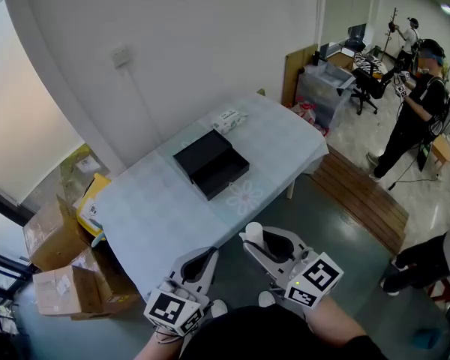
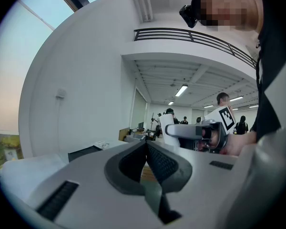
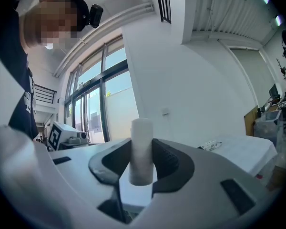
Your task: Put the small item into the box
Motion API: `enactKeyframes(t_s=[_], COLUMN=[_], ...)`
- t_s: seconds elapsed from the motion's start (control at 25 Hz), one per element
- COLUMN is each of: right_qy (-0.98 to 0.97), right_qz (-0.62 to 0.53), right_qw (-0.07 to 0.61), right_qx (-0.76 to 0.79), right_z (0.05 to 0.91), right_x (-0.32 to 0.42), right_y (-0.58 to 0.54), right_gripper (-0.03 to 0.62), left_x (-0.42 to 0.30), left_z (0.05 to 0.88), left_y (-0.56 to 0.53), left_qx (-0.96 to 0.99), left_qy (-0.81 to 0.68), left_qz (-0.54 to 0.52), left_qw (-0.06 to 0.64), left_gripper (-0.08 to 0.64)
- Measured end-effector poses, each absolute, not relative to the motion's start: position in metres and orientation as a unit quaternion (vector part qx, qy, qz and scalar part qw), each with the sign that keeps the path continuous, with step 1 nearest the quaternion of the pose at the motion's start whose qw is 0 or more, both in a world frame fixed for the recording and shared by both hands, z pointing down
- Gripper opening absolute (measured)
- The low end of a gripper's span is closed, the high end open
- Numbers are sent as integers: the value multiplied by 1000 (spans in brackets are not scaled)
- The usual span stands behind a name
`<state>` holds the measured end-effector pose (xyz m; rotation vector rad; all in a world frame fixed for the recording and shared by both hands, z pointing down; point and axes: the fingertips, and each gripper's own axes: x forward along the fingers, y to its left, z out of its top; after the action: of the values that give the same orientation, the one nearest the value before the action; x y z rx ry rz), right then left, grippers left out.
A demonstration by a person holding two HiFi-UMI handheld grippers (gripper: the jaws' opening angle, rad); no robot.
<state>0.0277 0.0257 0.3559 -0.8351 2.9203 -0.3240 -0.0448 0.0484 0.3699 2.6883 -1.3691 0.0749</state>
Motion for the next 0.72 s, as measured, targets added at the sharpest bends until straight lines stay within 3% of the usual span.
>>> enactKeyframes(t_s=[0.72], right_qy=[961], right_qz=[-124], right_qw=[38], right_qx=[-246], right_z=[370], right_x=[83], right_y=[3], right_gripper=[138], left_x=[10], left_z=[383], left_y=[39], left_qx=[873], left_qy=[-482], left_qz=[34], left_qw=[73], left_gripper=[9])
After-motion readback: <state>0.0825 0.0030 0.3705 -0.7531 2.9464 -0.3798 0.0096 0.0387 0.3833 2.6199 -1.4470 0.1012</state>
